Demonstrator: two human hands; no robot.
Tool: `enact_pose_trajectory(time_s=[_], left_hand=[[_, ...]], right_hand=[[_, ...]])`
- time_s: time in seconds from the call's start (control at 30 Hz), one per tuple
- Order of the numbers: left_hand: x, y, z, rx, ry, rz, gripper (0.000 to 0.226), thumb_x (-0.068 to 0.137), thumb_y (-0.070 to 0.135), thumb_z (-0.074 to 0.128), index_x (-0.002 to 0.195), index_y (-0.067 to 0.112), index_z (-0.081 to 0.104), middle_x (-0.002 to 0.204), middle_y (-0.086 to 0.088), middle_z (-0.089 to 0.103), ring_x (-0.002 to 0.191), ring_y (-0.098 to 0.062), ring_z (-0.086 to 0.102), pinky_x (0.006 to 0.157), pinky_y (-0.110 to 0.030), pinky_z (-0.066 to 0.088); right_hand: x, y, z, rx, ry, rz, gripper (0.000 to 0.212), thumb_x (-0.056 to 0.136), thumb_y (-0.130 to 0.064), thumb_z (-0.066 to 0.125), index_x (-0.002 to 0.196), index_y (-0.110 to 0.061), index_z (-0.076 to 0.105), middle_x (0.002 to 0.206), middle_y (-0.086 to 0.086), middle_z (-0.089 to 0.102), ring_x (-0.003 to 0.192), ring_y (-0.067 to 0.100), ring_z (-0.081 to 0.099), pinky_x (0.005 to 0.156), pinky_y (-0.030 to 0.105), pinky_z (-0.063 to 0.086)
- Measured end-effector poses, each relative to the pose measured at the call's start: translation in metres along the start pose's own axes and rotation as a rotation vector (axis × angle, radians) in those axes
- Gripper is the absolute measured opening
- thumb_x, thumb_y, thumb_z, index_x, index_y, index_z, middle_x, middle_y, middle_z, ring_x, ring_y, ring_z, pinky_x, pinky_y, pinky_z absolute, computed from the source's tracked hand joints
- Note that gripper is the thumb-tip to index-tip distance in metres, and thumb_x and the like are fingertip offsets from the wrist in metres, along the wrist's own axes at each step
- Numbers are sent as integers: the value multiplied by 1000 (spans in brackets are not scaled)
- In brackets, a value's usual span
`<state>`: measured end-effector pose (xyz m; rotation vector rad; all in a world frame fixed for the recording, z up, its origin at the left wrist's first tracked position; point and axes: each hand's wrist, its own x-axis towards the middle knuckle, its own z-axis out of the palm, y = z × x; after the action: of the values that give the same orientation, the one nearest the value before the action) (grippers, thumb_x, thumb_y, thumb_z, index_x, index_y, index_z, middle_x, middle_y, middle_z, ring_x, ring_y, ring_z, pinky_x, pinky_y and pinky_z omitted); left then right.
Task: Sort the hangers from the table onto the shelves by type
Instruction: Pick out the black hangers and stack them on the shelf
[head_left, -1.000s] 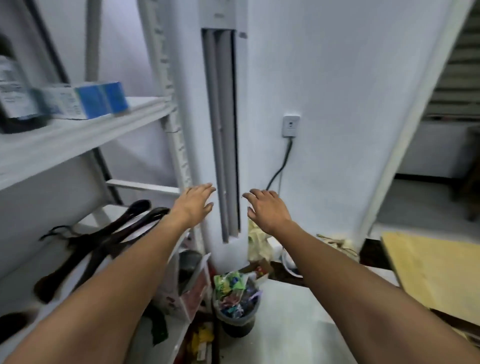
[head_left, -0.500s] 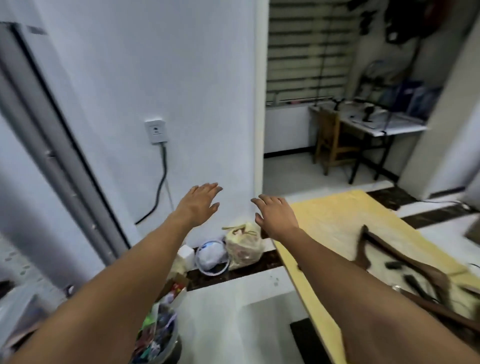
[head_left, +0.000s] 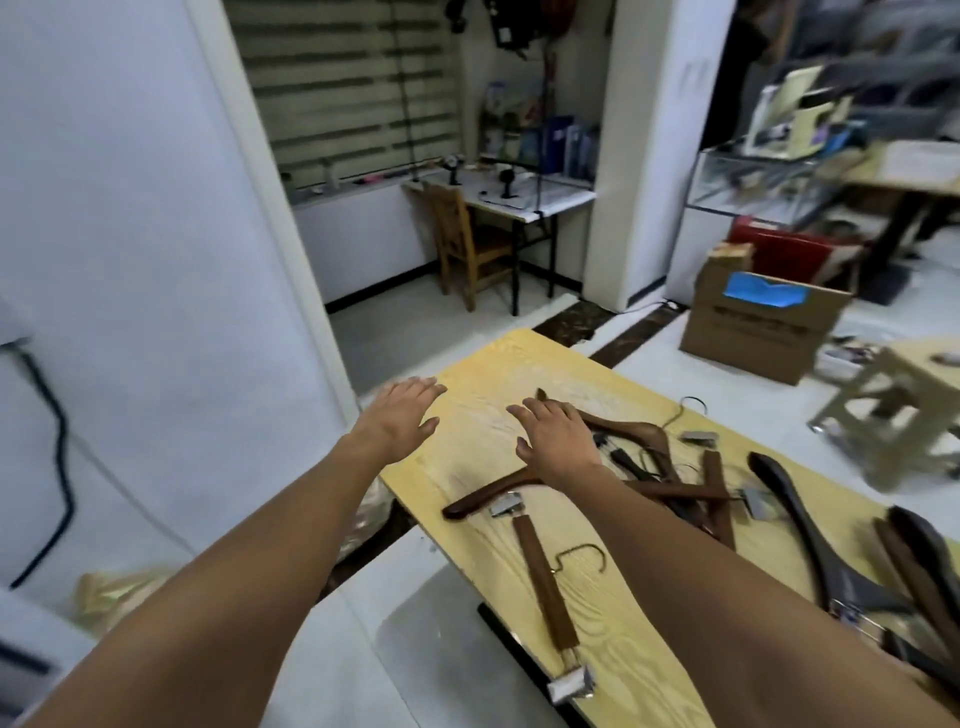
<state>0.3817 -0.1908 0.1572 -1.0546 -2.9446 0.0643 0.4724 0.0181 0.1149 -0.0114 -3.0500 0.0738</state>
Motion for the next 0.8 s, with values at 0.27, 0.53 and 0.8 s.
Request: enact_pose_trajectory(time_s=[0.27, 0.53, 0.8], left_hand=[[57, 66, 20, -32, -39, 212, 51, 101, 32, 36, 149, 23, 22, 158, 4, 17, 146, -16, 13, 119, -35, 7], [88, 123, 30, -62, -84, 384, 53, 101, 33, 36, 150, 22, 20, 158, 4, 15, 147, -15, 10, 119, -35, 7], [102, 178, 45, -102, -106, 520, 52, 100, 32, 38, 149, 22, 22, 158, 4, 17, 146, -15, 12, 119, -34, 8]], right_hand=[[-53, 68, 8, -24, -58, 270, 54, 98, -35, 43, 148, -23, 28, 151, 4, 34, 137, 25, 32, 113, 41, 23], [-108, 102, 18, -29, -75, 486, 52, 98, -34, 40, 148, -23, 29, 151, 3, 34, 137, 26, 32, 115, 42, 21], [-164, 128, 34, -33, -94, 681, 50, 96, -29, 43, 145, -22, 31, 148, 4, 38, 137, 26, 33, 113, 42, 23]])
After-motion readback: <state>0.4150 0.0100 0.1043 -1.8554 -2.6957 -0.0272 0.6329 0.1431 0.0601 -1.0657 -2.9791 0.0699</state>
